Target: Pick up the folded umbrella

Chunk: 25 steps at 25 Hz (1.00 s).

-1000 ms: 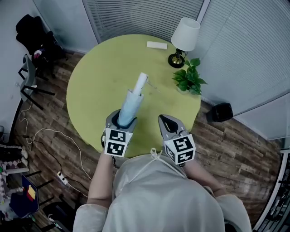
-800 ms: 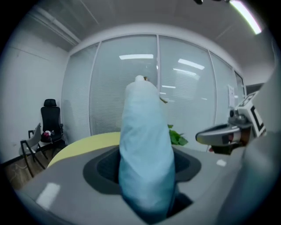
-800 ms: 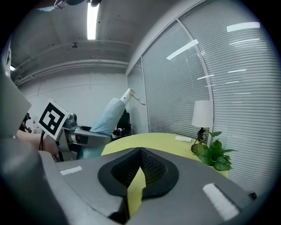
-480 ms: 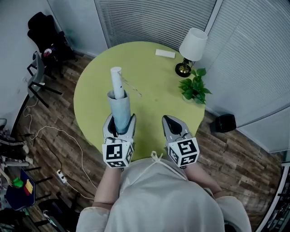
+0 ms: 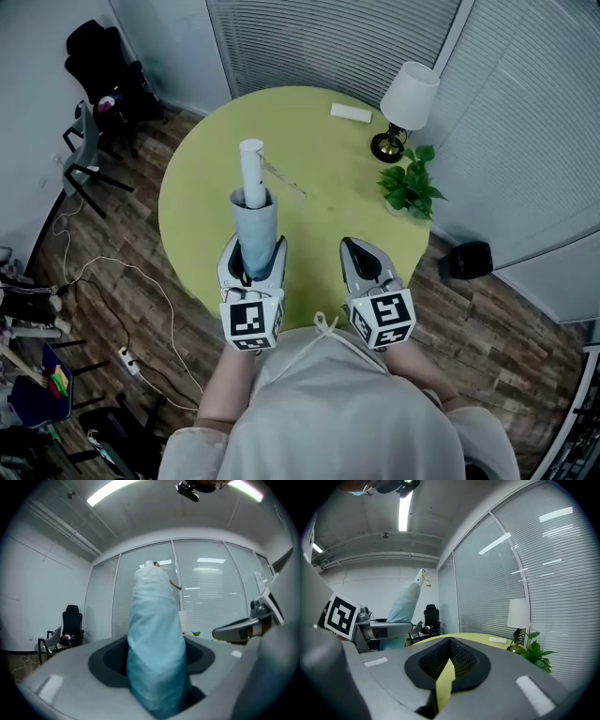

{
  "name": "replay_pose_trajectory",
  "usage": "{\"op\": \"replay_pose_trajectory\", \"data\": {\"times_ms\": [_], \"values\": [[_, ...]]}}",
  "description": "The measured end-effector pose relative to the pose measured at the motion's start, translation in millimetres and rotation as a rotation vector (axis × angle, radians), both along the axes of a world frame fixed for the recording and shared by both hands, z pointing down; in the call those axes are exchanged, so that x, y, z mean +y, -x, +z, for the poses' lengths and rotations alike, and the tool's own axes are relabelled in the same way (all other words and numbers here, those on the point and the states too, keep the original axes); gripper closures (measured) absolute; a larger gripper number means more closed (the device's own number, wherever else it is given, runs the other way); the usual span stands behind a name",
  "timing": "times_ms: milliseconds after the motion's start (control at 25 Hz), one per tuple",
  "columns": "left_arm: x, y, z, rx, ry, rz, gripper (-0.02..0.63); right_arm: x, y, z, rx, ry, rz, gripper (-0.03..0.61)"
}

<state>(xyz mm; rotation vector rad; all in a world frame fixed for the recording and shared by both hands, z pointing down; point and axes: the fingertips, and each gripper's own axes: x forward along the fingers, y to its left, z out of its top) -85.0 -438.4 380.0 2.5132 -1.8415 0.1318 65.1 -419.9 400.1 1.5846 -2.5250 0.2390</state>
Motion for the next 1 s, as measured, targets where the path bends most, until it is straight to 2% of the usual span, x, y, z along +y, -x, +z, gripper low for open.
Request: {"op": "replay_pose_trajectory", "data": {"times_ms": [120,1000], "values": [[0,-1,0,0.017,0.0,0.0,0.317,-1,3,4,0.009,0.01,-0.01,0.58],[-4,7,3,0.009,-0.001,-0.022,0.316,-1,26,15,0.037,0.04,-0.053,0.58]]}}
